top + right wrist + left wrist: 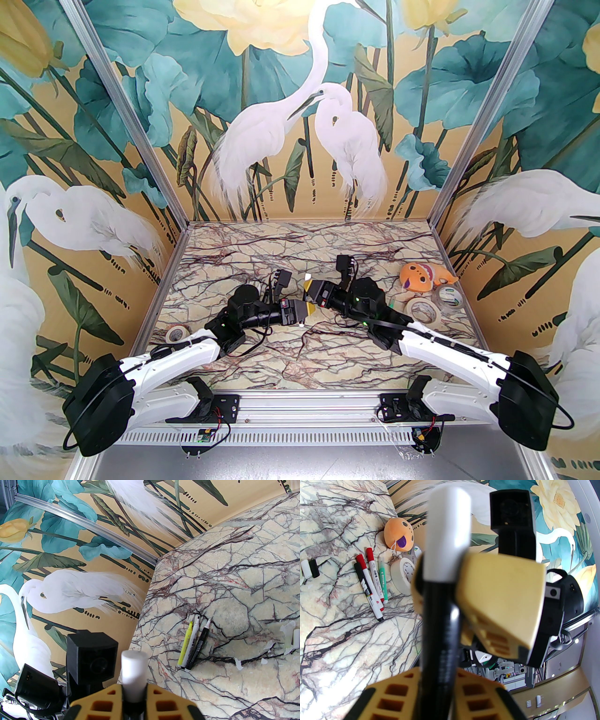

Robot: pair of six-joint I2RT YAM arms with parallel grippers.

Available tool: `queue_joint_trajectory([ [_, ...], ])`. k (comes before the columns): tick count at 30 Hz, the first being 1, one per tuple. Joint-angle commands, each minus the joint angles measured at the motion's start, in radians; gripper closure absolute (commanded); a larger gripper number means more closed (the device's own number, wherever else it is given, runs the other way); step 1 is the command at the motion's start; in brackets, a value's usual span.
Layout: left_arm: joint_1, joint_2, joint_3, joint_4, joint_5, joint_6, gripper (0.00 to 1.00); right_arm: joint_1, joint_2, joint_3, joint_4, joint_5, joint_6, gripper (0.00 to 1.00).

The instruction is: Open the pen caps

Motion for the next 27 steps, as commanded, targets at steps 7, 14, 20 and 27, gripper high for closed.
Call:
queue_joint_trajectory([
  [7, -0.015, -0.068, -0.012, -0.129, 0.003, 0.240, 0.89, -0.002, -0.081, 0.046, -0.250, 0.022, -0.028, 0.58],
  [14, -0.027, -0.054, -0.014, -0.160, 0.062, 0.308, 0.90, -0.053, -0.101, 0.122, -0.423, -0.082, -0.060, 0.46],
  [20, -0.042, -0.024, 0.007, -0.188, 0.074, 0.335, 0.90, -0.080, -0.077, 0.160, -0.474, -0.147, -0.087, 0.46],
  [27, -0.070, 0.025, 0.028, -0.189, 0.050, 0.341, 0.89, -0.085, -0.017, 0.211, -0.501, -0.197, -0.113, 0.54],
])
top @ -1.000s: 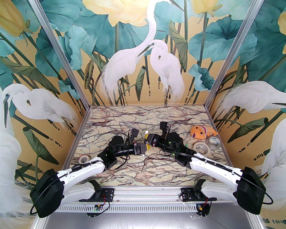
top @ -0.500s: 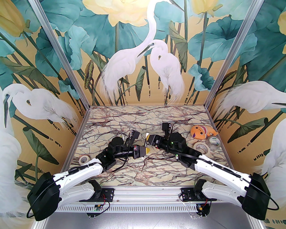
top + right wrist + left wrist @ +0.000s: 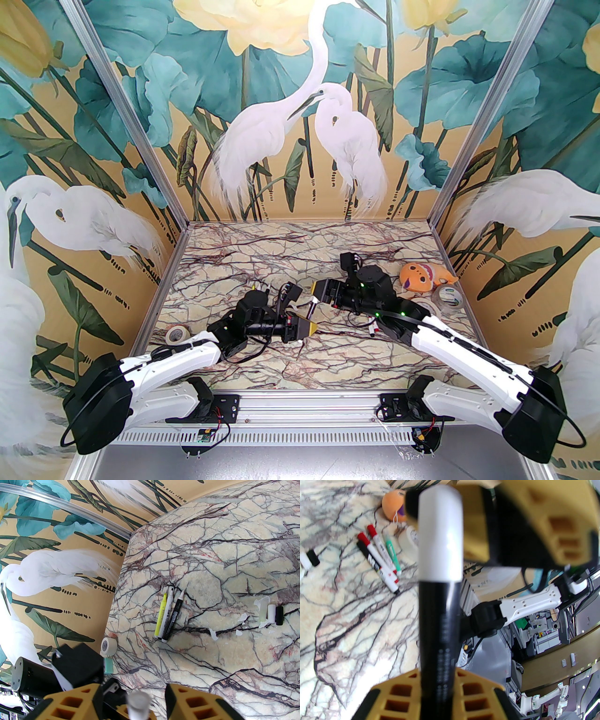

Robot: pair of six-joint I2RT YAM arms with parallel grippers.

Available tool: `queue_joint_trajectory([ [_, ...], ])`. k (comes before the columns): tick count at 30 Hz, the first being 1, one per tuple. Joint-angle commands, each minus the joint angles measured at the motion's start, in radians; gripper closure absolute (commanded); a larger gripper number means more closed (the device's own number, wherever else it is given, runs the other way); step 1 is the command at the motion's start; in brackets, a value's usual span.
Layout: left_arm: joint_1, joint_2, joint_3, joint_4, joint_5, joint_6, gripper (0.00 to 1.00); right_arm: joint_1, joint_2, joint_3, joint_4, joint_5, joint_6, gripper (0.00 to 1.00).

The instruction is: Open the pen caps

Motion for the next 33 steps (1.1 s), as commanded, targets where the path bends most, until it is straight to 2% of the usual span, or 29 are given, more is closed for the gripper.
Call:
queue_joint_trajectory([
  [1, -0.008, 0.015, 0.033, 0.003, 0.007, 0.015, 0.89, -0.003, 0.025, 0.034, -0.025, -0.047, -0.025, 0.56],
  [8, -0.008, 0.017, 0.033, 0.034, 0.012, -0.006, 0.89, -0.003, 0.053, 0.031, -0.022, -0.050, -0.027, 0.59],
  [12, -0.008, 0.020, 0.035, 0.031, 0.014, -0.008, 0.89, -0.002, 0.055, 0.024, -0.010, -0.047, -0.029, 0.66],
  [18, -0.008, 0.032, 0.036, 0.051, 0.020, -0.020, 0.89, 0.004, 0.065, 0.027, -0.003, -0.061, -0.032, 0.67],
  [27, -0.010, 0.033, 0.035, 0.057, 0.023, -0.034, 0.89, 0.006, 0.077, 0.019, 0.001, -0.051, -0.035, 0.75],
  [33, -0.011, 0.032, 0.030, 0.043, 0.019, -0.032, 0.89, 0.006, 0.074, 0.024, -0.003, 0.007, -0.053, 0.81],
])
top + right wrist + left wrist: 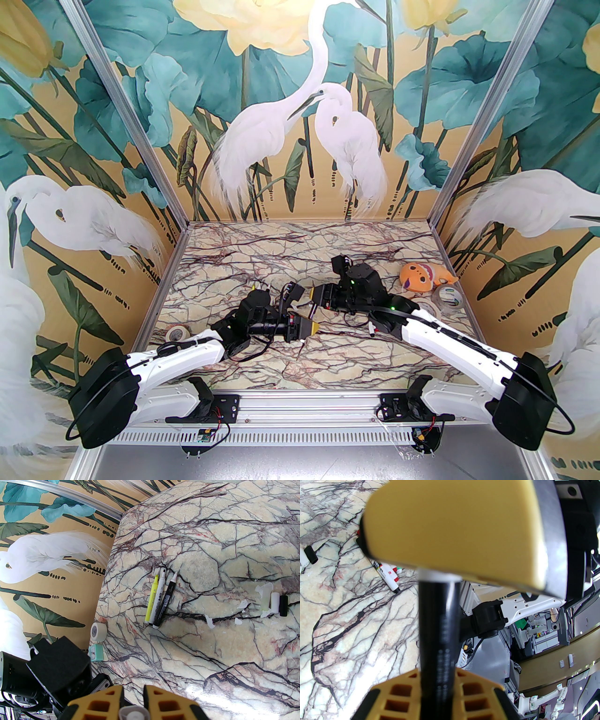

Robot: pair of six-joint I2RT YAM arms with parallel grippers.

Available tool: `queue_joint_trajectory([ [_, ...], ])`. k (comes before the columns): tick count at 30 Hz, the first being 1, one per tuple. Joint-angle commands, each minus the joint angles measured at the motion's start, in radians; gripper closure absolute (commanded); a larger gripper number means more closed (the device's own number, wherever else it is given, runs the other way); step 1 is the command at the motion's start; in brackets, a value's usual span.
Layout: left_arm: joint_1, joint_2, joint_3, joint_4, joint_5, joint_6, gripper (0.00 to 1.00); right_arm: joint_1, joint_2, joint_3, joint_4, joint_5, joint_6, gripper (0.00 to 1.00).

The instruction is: Open the pen caps

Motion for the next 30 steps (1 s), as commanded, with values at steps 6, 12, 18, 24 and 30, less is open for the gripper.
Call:
queue_joint_trajectory([
  [6, -0.060, 0.008, 0.043, -0.127, -0.098, 0.068, 0.91, 0.004, -0.019, 0.017, 0.000, 0.192, -0.013, 0.84],
  [12, -0.098, 0.011, 0.054, -0.188, -0.153, 0.105, 0.92, -0.001, -0.046, 0.012, -0.018, 0.274, -0.008, 0.86],
  [18, -0.089, 0.022, 0.011, -0.042, -0.006, 0.028, 0.92, -0.059, -0.088, -0.053, 0.180, 0.061, -0.072, 0.85],
  [24, -0.085, 0.002, 0.007, 0.005, 0.043, 0.005, 0.92, -0.130, -0.129, -0.091, 0.281, -0.091, -0.086, 0.86],
  [30, -0.084, 0.001, 0.016, 0.008, 0.058, 0.001, 0.92, -0.164, -0.131, -0.123, 0.402, -0.168, -0.086, 0.86],
])
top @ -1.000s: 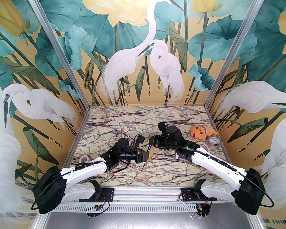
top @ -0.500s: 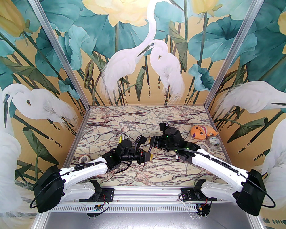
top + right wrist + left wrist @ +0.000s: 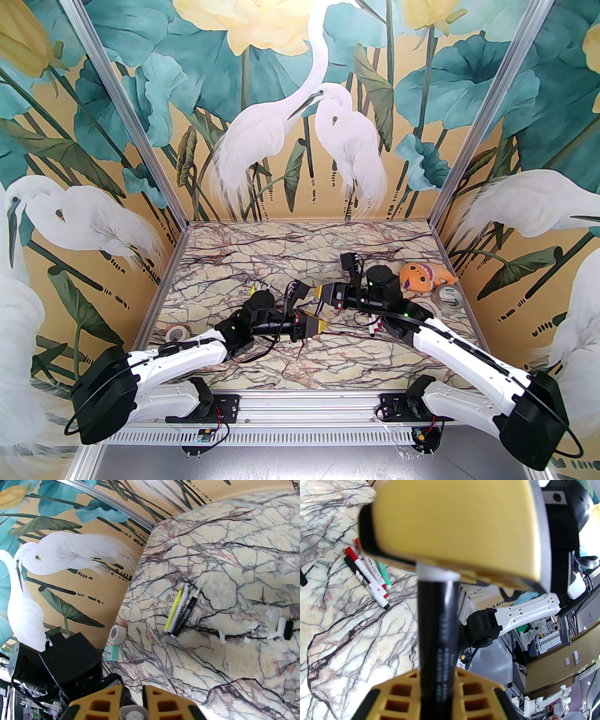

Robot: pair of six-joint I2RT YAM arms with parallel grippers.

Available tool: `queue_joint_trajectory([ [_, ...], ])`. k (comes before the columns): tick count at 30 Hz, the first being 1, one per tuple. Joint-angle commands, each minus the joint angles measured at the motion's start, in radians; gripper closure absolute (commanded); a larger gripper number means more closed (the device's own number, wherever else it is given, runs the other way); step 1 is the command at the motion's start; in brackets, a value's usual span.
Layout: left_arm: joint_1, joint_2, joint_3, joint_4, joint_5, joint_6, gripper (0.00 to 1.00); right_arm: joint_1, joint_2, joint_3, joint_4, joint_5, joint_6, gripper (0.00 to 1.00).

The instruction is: Open the pen caps

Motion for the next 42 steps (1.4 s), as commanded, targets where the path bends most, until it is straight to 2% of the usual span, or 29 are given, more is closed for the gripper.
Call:
queue_joint_trajectory([
  [1, -0.015, -0.014, -0.021, -0.063, 0.122, 0.005, 0.92, -0.051, -0.017, -0.012, 0.227, 0.017, -0.007, 0.86],
  [4, -0.016, -0.019, -0.023, -0.090, 0.099, 0.019, 0.93, -0.062, -0.015, -0.010, 0.269, -0.004, 0.002, 0.86],
  [7, -0.016, -0.020, -0.018, -0.151, 0.048, 0.049, 0.94, -0.063, -0.007, 0.023, 0.230, 0.021, 0.003, 0.87],
  [9, -0.023, -0.022, -0.008, -0.202, -0.004, 0.076, 0.95, -0.064, 0.003, 0.063, 0.146, 0.066, -0.009, 0.87],
  [12, -0.050, -0.022, 0.022, -0.292, -0.092, 0.122, 0.96, -0.064, 0.010, 0.109, -0.009, 0.200, -0.029, 0.89],
  [17, -0.111, -0.002, 0.090, -0.428, -0.236, 0.191, 0.96, -0.064, 0.033, 0.126, -0.060, 0.293, -0.035, 0.88],
  [21, -0.142, 0.010, 0.111, -0.453, -0.275, 0.212, 0.96, -0.068, 0.052, 0.135, -0.092, 0.362, -0.022, 0.88],
  [25, -0.141, -0.024, 0.076, -0.375, -0.235, 0.174, 0.96, -0.082, 0.079, 0.163, -0.133, 0.331, -0.071, 0.88],
  [29, -0.136, -0.090, 0.037, -0.312, -0.243, 0.121, 0.95, -0.139, 0.140, 0.204, -0.260, 0.130, -0.246, 0.83],
  [33, -0.096, -0.139, 0.010, -0.313, -0.268, 0.075, 0.95, -0.208, 0.196, 0.215, -0.407, 0.103, -0.358, 0.83],
  [37, -0.032, -0.143, -0.030, -0.292, -0.238, 0.039, 0.94, -0.261, 0.277, 0.245, -0.489, 0.056, -0.407, 0.84],
  [42, -0.025, -0.164, -0.078, -0.258, -0.251, 0.019, 0.94, -0.275, 0.413, 0.318, -0.579, 0.121, -0.465, 0.85],
])
